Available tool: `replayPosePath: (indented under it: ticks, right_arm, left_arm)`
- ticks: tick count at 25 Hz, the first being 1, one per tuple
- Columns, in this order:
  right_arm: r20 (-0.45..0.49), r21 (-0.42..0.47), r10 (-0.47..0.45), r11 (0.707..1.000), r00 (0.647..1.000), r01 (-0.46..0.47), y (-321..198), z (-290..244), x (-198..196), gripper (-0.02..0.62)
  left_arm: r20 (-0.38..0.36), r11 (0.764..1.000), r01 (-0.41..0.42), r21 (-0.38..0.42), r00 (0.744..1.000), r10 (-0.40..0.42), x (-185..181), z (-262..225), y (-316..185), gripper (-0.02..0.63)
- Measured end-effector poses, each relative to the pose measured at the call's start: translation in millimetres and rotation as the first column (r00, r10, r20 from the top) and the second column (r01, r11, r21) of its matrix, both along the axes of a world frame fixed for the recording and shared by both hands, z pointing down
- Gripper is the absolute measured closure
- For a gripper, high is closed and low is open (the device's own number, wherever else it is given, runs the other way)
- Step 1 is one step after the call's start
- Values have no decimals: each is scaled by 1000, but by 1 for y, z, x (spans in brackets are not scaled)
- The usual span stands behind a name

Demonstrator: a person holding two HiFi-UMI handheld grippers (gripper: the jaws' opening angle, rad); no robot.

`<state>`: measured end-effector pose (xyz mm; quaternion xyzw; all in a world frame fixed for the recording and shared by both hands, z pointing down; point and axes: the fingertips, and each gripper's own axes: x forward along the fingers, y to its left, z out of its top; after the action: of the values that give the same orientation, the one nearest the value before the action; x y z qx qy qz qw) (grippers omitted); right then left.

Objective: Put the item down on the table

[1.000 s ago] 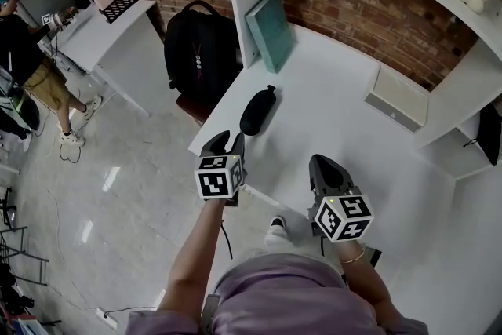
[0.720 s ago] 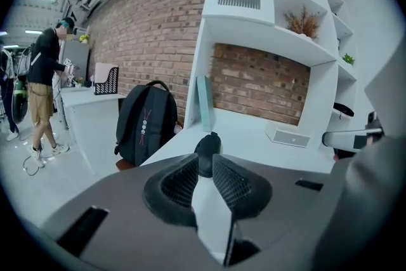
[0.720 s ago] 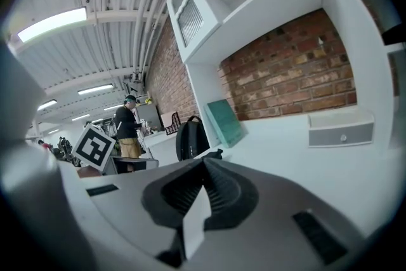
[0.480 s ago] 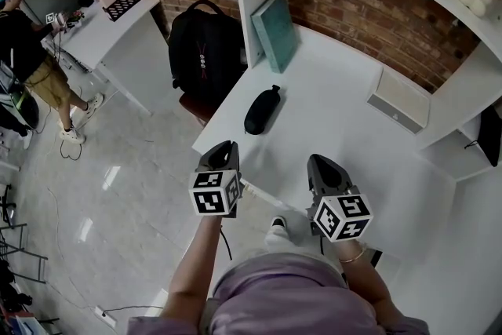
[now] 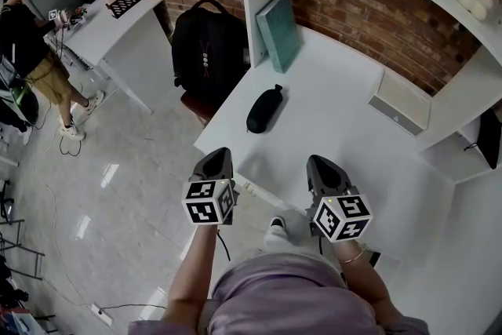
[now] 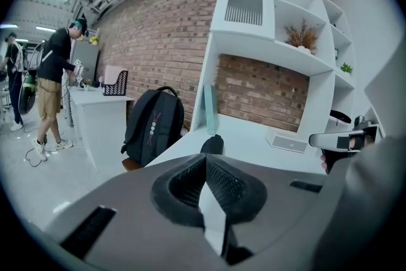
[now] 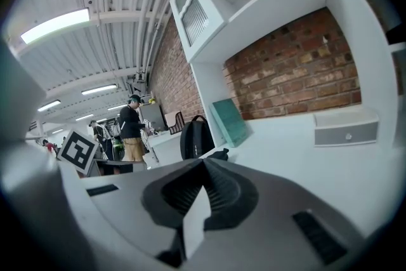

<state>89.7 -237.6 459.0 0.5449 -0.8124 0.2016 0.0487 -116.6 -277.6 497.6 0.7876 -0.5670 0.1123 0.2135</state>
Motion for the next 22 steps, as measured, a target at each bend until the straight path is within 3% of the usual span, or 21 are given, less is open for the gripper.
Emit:
replayPosePath:
  ticks: [22]
  right_arm:
    - [8, -14, 11, 1000, 1000, -11, 9, -1, -2, 595]
  left_arm:
    - [-28, 1000, 15, 24, 1000, -14, -9, -11, 19, 606]
